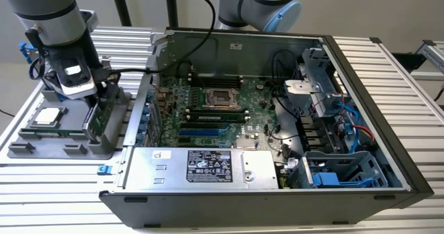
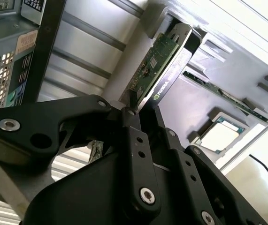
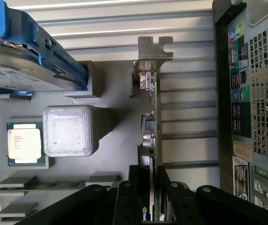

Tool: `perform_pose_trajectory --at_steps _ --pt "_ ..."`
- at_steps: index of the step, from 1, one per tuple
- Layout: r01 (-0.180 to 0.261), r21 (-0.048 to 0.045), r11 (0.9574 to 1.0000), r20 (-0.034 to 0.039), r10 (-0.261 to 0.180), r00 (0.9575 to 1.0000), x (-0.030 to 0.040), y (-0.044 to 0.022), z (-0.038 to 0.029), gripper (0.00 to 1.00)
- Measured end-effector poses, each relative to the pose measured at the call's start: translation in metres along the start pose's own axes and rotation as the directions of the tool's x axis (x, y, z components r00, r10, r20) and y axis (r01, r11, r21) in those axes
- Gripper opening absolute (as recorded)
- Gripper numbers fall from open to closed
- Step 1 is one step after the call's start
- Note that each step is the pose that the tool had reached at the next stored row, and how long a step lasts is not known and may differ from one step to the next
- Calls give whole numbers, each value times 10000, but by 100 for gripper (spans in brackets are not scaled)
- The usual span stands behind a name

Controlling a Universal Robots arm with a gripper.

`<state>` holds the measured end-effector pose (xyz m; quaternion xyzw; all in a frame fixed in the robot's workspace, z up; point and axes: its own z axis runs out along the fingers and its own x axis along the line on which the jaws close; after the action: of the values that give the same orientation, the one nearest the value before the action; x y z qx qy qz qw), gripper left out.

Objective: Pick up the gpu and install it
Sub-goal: 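Pick up the gpu and move the gpu toward the slot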

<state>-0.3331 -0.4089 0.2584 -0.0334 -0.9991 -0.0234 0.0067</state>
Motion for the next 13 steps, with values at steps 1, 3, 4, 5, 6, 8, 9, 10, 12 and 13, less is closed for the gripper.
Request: perform_pose_trajectory --at_steps 1,3,4,5,6,8,9,10,12,13 --pt "-1 -1 10000 1 1 10000 0 0 -1 0" --pt "-2 1 10000 -2 2 10000 1 0 -6 0" --pt "-1 1 10000 -1 1 10000 1 1 -7 0" --pt "-1 0 10000 -1 1 10000 1 1 -14 0" --pt "-1 1 10000 -2 1 10000 1 1 -21 0" --pt "-1 1 10000 -1 1 10000 1 1 -24 0" --pt "-1 1 10000 -1 1 10000 1 1 -26 0" --pt "-1 2 10000 -3 1 10000 1 1 -30 0" --pt "-1 2 10000 -3 1 10000 1 2 -41 0" --pt "-1 1 10000 -2 1 10000 1 2 -48 0"
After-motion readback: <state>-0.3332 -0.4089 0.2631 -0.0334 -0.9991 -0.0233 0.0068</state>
